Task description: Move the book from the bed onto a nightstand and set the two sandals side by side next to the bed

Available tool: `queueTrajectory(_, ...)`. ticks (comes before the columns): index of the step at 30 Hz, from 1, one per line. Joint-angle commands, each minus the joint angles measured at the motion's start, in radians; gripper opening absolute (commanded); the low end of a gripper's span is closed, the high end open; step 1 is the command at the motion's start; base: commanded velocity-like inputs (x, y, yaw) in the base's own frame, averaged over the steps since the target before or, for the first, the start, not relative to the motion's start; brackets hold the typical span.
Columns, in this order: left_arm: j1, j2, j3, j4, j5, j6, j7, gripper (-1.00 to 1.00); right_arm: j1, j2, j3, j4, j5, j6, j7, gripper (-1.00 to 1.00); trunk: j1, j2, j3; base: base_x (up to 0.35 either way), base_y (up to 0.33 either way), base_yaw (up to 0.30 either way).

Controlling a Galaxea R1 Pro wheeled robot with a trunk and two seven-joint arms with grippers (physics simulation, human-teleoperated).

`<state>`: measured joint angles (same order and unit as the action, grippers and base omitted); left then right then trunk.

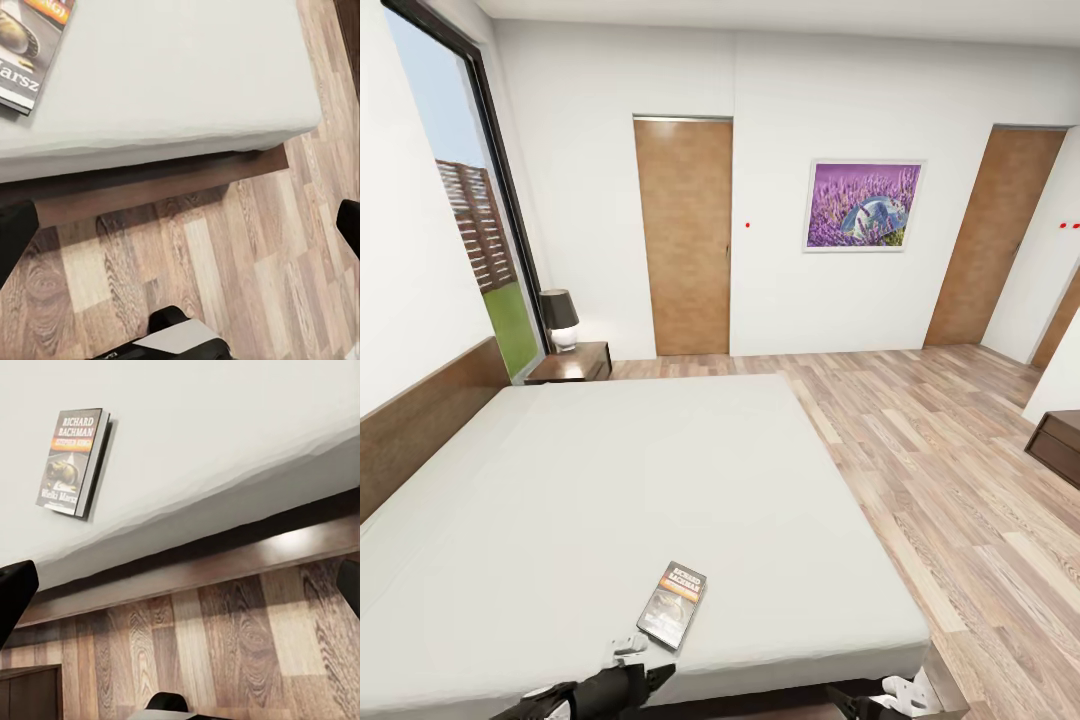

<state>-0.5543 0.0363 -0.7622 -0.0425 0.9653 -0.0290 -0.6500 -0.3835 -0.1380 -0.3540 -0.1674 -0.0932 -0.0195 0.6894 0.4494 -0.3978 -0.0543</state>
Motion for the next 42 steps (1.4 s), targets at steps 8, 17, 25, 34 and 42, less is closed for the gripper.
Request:
queueTrajectory(8, -0.037, 0.033, -0.007, -0.207, 0.006, 0.188, 0.003, 1.00, 0.000, -0.001, 0.004, 0.002, -0.010, -0.002, 0.004, 1.00, 0.001, -0.002, -0.002, 0.000, 0.000, 0.000)
queueTrajectory(17, -0.234, 0.119, 0.270, -0.361, 0.031, 0.365, 0.107, 1.00, 0.000, -0.002, 0.003, 0.001, -0.012, -0.002, 0.004, 1.00, 0.001, -0.002, -0.002, 0.000, 0.000, 0.000)
queueTrajectory(25, -0.262, 0.224, 0.518, -0.363, 0.054, 0.388, 0.164, 1.00, -0.001, -0.008, 0.002, 0.000, -0.014, -0.002, 0.010, 1.00, 0.001, -0.002, -0.002, 0.000, 0.000, 0.000)
queueTrajectory(34, -0.263, 0.186, 0.548, -0.361, 0.053, 0.383, 0.202, 1.00, -0.001, -0.011, 0.002, 0.000, -0.015, -0.001, 0.013, 1.00, 0.001, -0.002, -0.008, 0.000, 0.000, 0.000)
queueTrajectory(42, -0.262, 0.184, 0.549, -0.359, 0.053, 0.383, 0.204, 1.00, 0.000, -0.011, 0.003, 0.000, -0.015, -0.002, 0.013, 1.00, 0.001, -0.002, -0.020, 0.000, 0.000, 0.000)
